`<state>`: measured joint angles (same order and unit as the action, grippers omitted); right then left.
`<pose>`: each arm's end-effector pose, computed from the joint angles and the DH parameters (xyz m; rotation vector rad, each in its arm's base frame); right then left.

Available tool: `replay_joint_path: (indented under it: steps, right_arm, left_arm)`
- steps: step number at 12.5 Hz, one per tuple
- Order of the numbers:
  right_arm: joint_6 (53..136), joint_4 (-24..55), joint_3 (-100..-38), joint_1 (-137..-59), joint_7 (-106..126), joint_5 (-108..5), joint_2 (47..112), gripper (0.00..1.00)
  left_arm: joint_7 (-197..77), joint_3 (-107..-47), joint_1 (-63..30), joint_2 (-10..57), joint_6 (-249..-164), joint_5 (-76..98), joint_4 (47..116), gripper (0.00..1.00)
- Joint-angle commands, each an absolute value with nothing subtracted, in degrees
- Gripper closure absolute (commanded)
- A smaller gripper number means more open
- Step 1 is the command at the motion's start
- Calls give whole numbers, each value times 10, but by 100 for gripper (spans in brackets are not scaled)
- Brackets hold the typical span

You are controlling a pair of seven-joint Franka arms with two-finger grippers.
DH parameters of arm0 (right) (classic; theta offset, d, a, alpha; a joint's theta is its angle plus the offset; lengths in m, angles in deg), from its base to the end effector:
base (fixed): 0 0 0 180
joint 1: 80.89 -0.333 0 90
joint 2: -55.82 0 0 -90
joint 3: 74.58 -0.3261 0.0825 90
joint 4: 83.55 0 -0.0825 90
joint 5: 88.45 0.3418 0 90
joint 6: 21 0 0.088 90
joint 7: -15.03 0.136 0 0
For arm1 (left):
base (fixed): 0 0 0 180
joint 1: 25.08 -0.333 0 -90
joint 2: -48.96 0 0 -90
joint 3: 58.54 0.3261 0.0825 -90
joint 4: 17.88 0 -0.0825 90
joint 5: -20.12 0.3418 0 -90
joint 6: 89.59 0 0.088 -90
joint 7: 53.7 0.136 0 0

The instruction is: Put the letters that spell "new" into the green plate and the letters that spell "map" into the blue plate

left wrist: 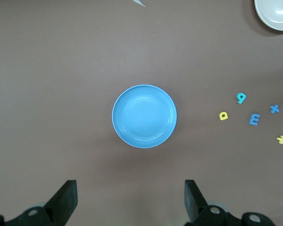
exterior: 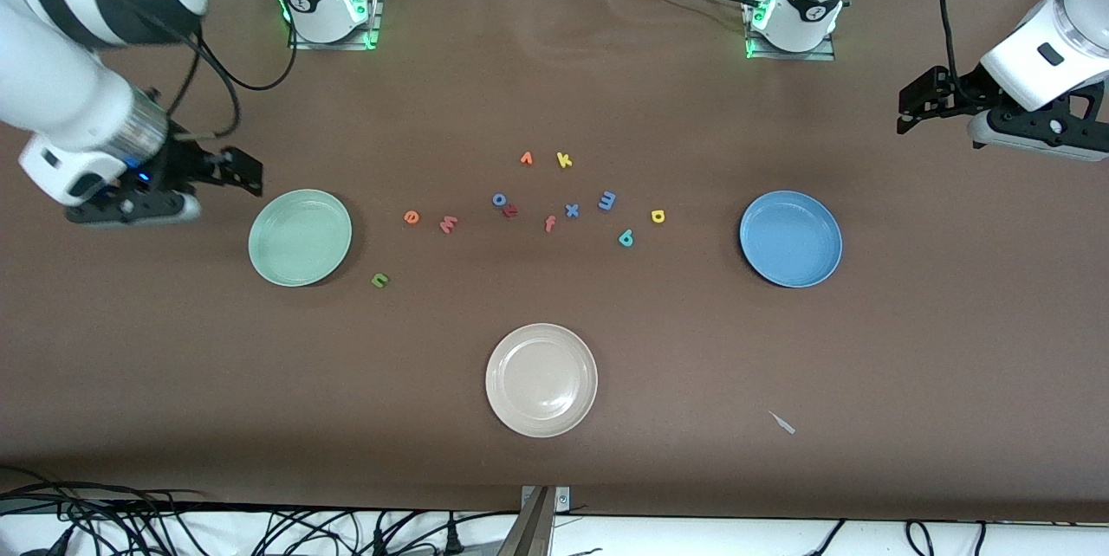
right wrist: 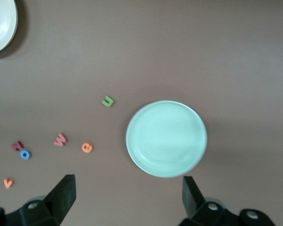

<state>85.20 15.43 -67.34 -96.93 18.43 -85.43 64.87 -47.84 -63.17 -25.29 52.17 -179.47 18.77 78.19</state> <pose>0.5587 0.0959 0.4767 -3.1115 -0.1246 0.0524 0.4887 -0.0421 0.5881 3.1084 -0.2783 -0.0811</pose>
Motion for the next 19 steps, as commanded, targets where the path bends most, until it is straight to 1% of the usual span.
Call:
replay_joint_path:
  steps: [1, 4, 6, 7, 8, 9, 11, 14, 15, 17, 19]
  right_arm:
    - [910, 138, -676, -989, 224, -838, 716, 0]
    - [997, 137, -676, -1014, 274, -837, 789, 0]
    - [1047, 138, -676, -1022, 304, -837, 830, 0]
    - [1068, 144, -676, -1024, 313, -836, 848, 0]
    - [1088, 153, -677, -1025, 323, -836, 864, 0]
    - [1115, 177, -677, -1025, 330, -836, 868, 0]
    - [1189, 236, -688, -1027, 347, -836, 864, 0]
    - [1199, 232, -702, -1030, 391, -837, 867, 0]
    - [1211, 232, -704, -1036, 403, -837, 870, 0]
    - [1239, 234, -704, -1035, 404, -837, 889, 0]
    - [1239, 237, -704, -1032, 398, -837, 890, 0]
  left_arm:
    - [-481, -633, -253, 518, -1784, 192, 770, 0]
    - [-475, -632, -257, 514, -1784, 191, 770, 0]
    - [-477, -633, -251, 485, -1784, 191, 771, 0]
    - [-476, -634, -247, 451, -1778, 187, 768, 0]
    - [-482, -636, -242, 451, -1770, 184, 768, 0]
    - [-483, -646, -231, 449, -1769, 191, 767, 0]
    - [-488, -651, -206, 425, -1767, 191, 741, 0]
    - [-480, -652, -169, 397, -1765, 189, 741, 0]
    - [-479, -663, -159, 387, -1765, 189, 742, 0]
    - [-482, -670, -140, 338, -1777, 190, 742, 0]
    - [-488, -672, -125, 300, -1837, 181, 749, 0]
